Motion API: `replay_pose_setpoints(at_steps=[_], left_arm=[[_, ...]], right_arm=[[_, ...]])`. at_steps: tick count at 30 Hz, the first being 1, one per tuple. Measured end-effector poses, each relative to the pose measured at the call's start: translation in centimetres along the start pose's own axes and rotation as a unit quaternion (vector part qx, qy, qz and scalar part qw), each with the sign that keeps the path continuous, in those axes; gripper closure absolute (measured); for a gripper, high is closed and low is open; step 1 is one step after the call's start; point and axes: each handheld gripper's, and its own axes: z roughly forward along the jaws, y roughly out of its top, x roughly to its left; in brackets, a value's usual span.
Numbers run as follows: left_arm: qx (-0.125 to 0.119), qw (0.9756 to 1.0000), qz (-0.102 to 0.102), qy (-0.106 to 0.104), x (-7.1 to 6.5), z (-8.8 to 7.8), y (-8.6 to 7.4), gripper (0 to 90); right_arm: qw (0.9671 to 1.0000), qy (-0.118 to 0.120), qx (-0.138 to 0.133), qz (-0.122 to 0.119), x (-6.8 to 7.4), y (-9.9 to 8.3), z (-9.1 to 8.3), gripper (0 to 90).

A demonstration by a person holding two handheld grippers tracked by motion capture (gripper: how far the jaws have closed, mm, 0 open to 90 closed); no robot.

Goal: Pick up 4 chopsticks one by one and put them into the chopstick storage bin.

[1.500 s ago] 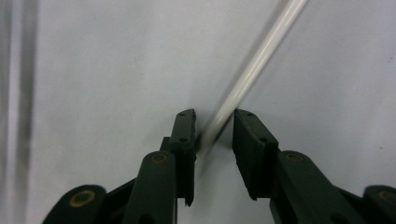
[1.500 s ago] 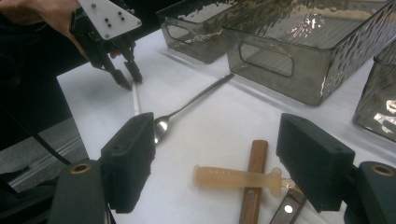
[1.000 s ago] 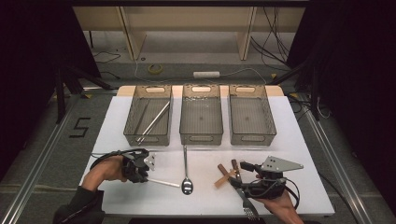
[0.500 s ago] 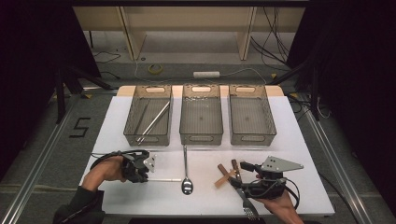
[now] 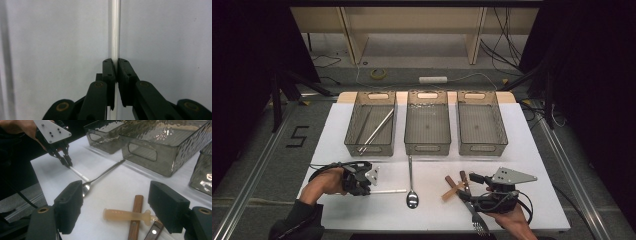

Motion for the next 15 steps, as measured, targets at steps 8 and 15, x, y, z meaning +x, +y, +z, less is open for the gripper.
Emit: replay_pose_setpoints(at_steps=[8, 15], left_arm=[[0.007, 1.0000, -0.004, 0.000, 0.06, -0.07, 0.10, 84.1], [0.006, 0.9997, -0.024, 0.003, 0.21, -0.27, 0.02, 84.1]], right_arm=[[1.0000, 0.000, 0.000, 0.000, 0.00, 0.00, -0.01, 29.2], [1.0000, 0.000, 0.000, 0.000, 0.00, 0.00, -0.01, 29.2]])
